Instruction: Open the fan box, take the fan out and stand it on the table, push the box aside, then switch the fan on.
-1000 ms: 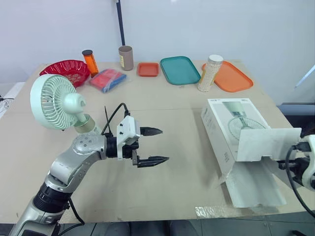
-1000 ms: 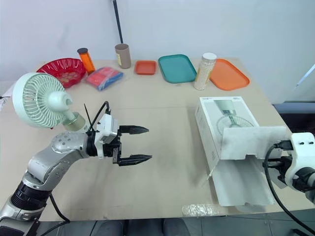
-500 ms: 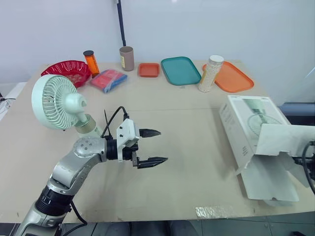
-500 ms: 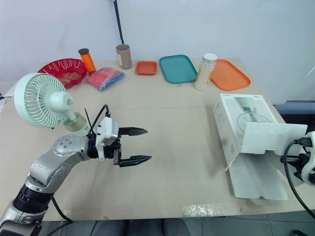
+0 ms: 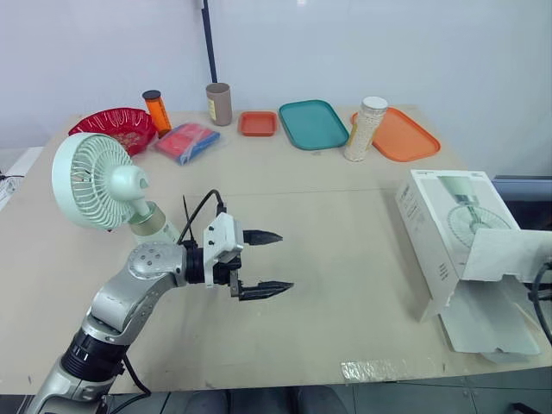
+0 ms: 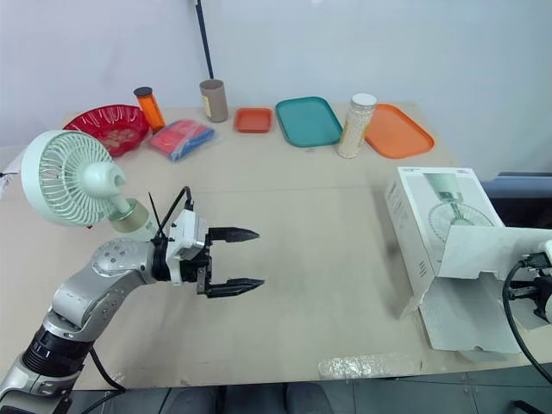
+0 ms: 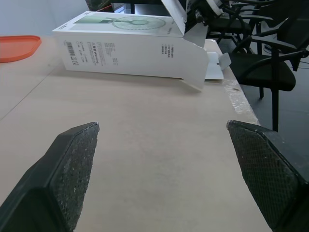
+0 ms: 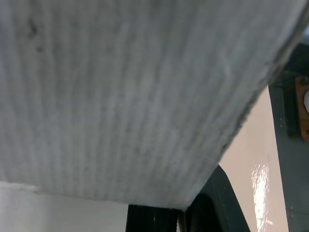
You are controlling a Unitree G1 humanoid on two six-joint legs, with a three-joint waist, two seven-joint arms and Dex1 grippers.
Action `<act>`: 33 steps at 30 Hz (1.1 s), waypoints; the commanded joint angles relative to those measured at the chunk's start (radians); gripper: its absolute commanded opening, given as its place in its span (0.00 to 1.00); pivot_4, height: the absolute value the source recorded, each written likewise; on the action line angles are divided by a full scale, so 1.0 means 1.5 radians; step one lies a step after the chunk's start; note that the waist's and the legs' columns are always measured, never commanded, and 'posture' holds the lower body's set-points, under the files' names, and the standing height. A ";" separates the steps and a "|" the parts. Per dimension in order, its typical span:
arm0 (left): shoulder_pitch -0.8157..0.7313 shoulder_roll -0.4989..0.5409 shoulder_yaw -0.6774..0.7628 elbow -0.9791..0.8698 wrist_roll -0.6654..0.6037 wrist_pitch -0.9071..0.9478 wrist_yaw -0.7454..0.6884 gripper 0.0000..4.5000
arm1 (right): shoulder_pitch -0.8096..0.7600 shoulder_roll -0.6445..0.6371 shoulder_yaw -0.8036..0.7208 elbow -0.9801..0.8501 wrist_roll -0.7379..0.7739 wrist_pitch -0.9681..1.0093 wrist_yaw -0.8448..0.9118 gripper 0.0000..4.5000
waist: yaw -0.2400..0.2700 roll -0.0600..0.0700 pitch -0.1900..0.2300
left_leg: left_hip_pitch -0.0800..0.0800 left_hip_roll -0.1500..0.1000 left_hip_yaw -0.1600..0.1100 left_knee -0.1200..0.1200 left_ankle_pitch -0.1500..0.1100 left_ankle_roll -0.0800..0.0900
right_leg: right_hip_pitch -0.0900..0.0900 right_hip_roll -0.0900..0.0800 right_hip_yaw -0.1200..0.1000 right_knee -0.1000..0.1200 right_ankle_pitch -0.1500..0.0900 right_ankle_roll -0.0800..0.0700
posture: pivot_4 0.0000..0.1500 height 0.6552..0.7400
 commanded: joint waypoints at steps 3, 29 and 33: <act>0.005 0.014 0.013 -0.026 -0.007 -0.003 -0.009 1.00 | -0.055 -0.020 0.029 0.050 -0.018 -0.033 -0.010 0.01 | 0.001 0.000 0.000 | 0.000 0.000 0.000 0.000 0.000 0.000 | 0.000 0.000 0.000 0.000 0.000 0.000 | 1.00 1.00; 0.023 0.010 0.019 -0.022 -0.014 -0.005 -0.001 1.00 | 0.339 0.026 -0.317 -0.429 0.040 0.193 0.133 0.96 | 0.003 0.000 0.000 | 0.000 0.000 0.000 0.000 -0.001 0.000 | 0.000 0.000 0.000 -0.001 -0.001 0.002 | 1.00 1.00; 0.003 -0.016 0.034 -0.001 -0.013 -0.016 0.025 1.00 | 0.451 0.038 -0.387 -0.528 0.059 0.187 0.246 0.96 | 0.007 0.001 0.000 | -0.001 -0.001 0.000 0.000 -0.001 0.001 | 0.001 0.000 0.000 -0.001 -0.003 0.003 | 1.00 1.00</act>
